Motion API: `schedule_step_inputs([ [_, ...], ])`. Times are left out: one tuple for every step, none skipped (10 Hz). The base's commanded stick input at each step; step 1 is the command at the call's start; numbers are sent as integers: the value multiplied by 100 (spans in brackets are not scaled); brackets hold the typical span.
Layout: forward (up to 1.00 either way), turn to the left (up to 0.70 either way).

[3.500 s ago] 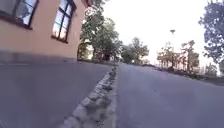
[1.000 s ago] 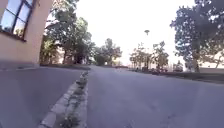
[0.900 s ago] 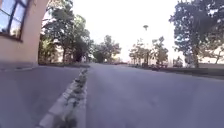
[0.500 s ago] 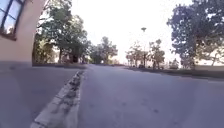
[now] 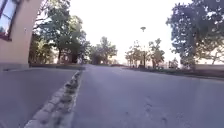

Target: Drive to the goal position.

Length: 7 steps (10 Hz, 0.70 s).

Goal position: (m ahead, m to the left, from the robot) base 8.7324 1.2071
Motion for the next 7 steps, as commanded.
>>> schedule_step_inputs([
  [50, 0],
  [50, 0],
  [50, 0],
  [50, 0],
  [50, 0],
  [50, 0],
  [50, 24],
])
